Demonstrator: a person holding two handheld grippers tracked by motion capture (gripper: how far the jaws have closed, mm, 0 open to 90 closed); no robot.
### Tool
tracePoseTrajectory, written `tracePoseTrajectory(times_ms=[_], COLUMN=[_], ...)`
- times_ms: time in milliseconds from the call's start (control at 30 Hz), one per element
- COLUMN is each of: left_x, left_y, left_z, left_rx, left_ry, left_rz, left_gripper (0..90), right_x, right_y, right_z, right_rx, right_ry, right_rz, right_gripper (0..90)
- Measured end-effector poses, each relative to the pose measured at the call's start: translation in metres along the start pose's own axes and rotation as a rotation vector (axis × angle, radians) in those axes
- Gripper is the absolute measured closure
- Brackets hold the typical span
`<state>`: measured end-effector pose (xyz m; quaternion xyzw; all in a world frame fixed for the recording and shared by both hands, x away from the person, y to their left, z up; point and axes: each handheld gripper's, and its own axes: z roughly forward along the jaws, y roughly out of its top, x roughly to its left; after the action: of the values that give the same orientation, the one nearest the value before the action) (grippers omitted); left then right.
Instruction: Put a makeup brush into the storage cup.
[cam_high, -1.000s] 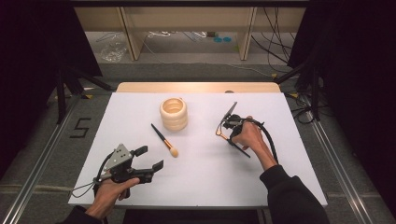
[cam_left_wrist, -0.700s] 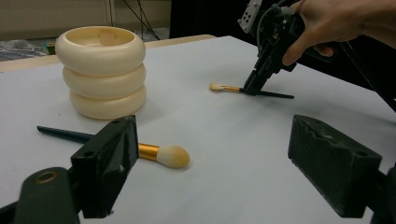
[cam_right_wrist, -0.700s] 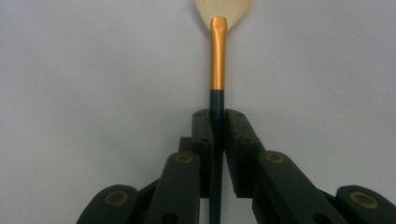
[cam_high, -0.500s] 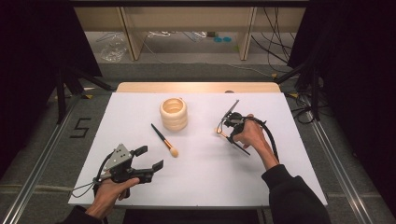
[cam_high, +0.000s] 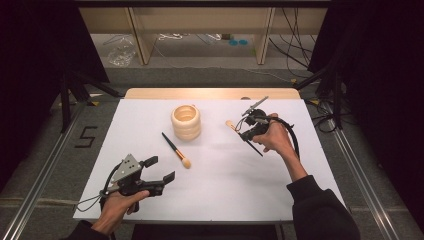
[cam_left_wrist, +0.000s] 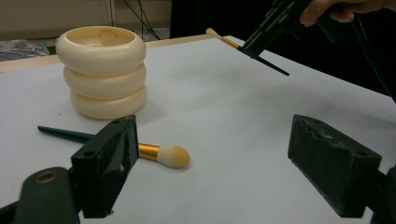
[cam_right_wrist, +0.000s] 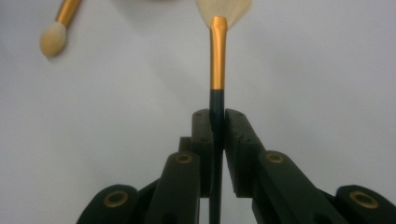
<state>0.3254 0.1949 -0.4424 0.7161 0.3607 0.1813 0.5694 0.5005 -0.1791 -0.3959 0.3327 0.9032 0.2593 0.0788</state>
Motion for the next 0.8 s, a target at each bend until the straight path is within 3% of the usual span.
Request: tracePoseTrajectory(times_ms=[467,567,633,667,800], left_x=[0.0,0.0,0.0,0.0,0.0], left_y=[0.0,0.0,0.0,0.0,0.0], left_z=[0.0,0.0,0.0,0.0,0.0], left_rx=[0.001,0.001,-0.001,-0.001,0.002], left_ry=[0.001,0.0,0.0,0.002,0.005], left_rz=[-0.003,-0.005,-0.005,-0.007,-0.007], left_gripper=[16.1,16.1,16.1,16.1,16.1], right_x=[0.005,0.004,0.003,0.003,0.0], right_y=[0.012,0.015,0.018,0.019,0.024], right_z=[-0.004,-0.004,-0.002,-0.004,-0.002], right_rx=[-0.245,-0.308,-0.353,-0.343,-0.419], right_ry=[0.017,0.036,0.024,0.032,0.045], right_rz=[-0.01,0.0,0.005,0.008,0.035], right_gripper=[83.3,83.4,83.4,83.3,83.4])
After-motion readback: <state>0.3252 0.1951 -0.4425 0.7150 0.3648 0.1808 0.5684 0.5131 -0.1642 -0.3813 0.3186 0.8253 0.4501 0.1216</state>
